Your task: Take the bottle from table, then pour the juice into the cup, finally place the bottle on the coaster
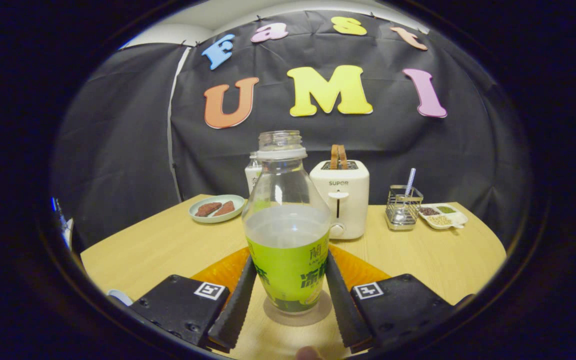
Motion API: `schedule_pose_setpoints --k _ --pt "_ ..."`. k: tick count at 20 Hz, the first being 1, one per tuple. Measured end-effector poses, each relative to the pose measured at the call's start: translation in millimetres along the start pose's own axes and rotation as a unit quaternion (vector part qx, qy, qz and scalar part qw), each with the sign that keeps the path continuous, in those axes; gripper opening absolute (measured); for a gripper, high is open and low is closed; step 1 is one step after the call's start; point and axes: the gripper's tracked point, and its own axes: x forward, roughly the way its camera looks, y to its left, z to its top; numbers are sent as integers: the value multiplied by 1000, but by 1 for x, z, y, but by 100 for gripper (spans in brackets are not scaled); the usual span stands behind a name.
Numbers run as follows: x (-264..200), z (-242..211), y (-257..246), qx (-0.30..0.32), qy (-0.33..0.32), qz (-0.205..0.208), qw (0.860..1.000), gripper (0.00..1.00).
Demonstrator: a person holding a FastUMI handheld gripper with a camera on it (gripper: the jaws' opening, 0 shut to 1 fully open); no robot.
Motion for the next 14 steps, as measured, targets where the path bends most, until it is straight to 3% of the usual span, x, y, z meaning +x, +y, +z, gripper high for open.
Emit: schedule_pose_setpoints --k 11,14 --pt "12 -16 -6 -2 9 0 1000 83" --pt "9 -19 -8 8 11 0 1000 99"
